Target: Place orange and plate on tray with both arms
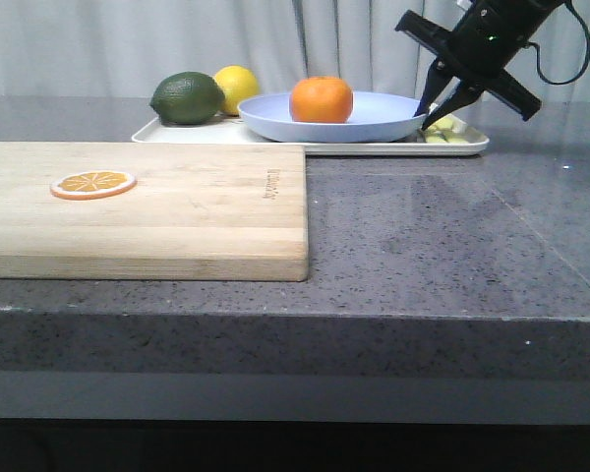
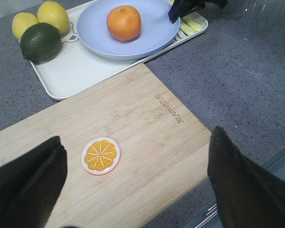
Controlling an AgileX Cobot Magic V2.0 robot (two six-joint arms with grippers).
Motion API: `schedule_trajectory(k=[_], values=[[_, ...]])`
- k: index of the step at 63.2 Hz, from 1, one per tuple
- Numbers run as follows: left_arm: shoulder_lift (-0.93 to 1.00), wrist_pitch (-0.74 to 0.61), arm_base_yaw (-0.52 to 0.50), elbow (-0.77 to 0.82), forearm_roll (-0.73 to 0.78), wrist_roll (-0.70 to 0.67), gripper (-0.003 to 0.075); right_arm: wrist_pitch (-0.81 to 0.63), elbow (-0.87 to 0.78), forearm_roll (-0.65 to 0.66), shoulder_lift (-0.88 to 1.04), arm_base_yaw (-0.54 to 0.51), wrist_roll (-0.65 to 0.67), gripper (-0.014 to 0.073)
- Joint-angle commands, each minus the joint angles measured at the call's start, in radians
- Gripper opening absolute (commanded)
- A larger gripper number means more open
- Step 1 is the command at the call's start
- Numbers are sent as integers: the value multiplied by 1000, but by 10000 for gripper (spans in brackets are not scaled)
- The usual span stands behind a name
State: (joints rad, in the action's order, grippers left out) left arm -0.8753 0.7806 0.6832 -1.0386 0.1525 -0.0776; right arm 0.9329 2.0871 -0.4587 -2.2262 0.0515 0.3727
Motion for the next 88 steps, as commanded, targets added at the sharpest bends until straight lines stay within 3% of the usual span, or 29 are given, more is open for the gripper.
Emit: schedule_trajectory(k=[1,8,47,66,88], values=[[10,-74,-3,-23,6,-5,586,-31,36,-36,73,3,-4,184],[10,-74,-3,-23,20,-5,586,-31,37,-36,73,4,-6,232],[10,-74,-3,-23,31,-3,586,17,43,-26,77,5,-7,232],[10,-72,-3,-23,41,-1,586,18,43,53,105,5,-29,232],[10,-72,-3,-23,50,-1,586,129,43,62,222,5,-192,232]])
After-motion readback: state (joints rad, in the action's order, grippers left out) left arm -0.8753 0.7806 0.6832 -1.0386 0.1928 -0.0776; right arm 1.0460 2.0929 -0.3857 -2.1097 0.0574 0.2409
